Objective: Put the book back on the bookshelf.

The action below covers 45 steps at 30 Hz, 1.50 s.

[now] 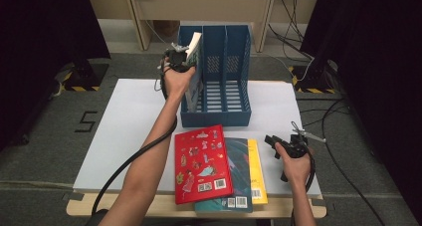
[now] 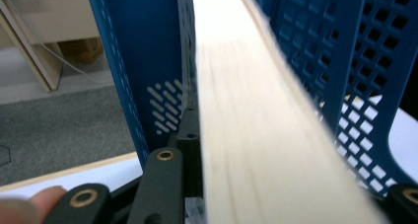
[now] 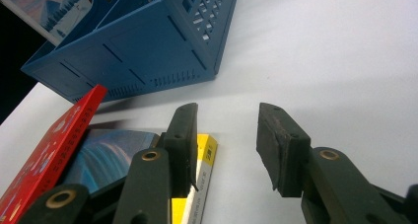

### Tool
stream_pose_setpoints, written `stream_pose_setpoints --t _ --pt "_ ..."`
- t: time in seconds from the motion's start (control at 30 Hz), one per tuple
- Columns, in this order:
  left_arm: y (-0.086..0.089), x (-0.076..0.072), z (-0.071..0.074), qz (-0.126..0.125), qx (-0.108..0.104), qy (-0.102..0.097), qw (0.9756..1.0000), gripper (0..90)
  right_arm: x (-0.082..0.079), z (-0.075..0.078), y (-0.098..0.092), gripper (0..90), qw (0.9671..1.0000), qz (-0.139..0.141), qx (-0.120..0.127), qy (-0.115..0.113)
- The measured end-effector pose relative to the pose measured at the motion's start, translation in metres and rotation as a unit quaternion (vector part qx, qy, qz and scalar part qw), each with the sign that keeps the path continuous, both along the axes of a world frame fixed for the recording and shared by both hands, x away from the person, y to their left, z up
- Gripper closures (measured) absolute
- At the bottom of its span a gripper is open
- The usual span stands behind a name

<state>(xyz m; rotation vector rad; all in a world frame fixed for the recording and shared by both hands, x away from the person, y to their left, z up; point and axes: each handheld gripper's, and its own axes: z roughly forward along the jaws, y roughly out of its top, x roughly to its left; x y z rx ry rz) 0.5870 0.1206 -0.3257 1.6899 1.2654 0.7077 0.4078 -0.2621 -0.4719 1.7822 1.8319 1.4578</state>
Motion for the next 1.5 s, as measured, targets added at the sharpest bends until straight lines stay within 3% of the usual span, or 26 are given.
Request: stream_pose_setpoints --t 0.2,0.33,0.4,0.53,0.57,0.6,0.67,0.77,0.97,1.0,1.17,1.3,1.5 --pt "0.0 0.001 0.002 -0.008 -0.003 0.007 0.9999 72.8 0.001 -0.001 0.001 60.6 1.0 0.001 -0.004 -0.001" --pt "0.002 0.001 -0.001 -0.01 -0.019 -0.003 0.9998 73.2 0.001 -0.001 0.001 60.7 1.0 0.001 -0.003 0.0" --pt "0.006 0.002 -0.003 -0.005 -0.03 -0.022 0.9993 73.3 0.001 0.0 -0.001 60.7 1.0 0.0 -0.002 0.0" --pt "0.009 0.0 -0.004 0.013 -0.021 -0.057 0.9981 73.5 0.002 -0.001 -0.001 60.8 1.0 -0.001 0.0 0.0" --pt "0.009 0.0 -0.004 0.013 -0.021 -0.057 0.9981 73.5 0.002 -0.001 -0.001 60.8 1.0 -0.001 0.0 0.0" --pt "0.011 -0.002 -0.005 0.021 -0.028 -0.078 0.9964 73.5 0.002 -0.001 -0.001 60.8 1.0 0.0 0.001 0.001" --pt "0.008 -0.005 -0.006 0.028 -0.023 -0.099 0.9945 73.5 0.002 -0.001 -0.001 60.8 1.0 0.0 0.001 0.001" --pt "0.004 -0.006 -0.008 0.042 -0.023 -0.115 0.9922 73.4 0.002 -0.002 0.0 60.8 1.0 0.001 0.001 0.001" --pt "0.002 -0.002 -0.021 0.07 -0.033 -0.113 0.9905 73.4 0.002 -0.002 0.0 60.7 1.0 0.002 -0.002 -0.003" --pt "0.002 -0.002 -0.024 0.081 -0.033 -0.119 0.989 73.3 0.002 -0.002 -0.001 60.8 1.0 0.001 0.001 0.0" --pt "0.005 -0.001 -0.025 0.105 -0.036 -0.118 0.9867 73.0 0.001 -0.001 -0.003 60.8 1.0 -0.003 0.001 -0.002" --pt "0.006 -0.002 -0.025 0.112 -0.035 -0.118 0.986 72.6 0.001 -0.001 -0.002 60.8 1.0 -0.002 0.001 0.0" --pt "0.008 -0.003 -0.024 0.105 -0.034 -0.117 0.987 70.0 0.001 0.0 -0.001 60.7 1.0 0.001 -0.002 -0.003"
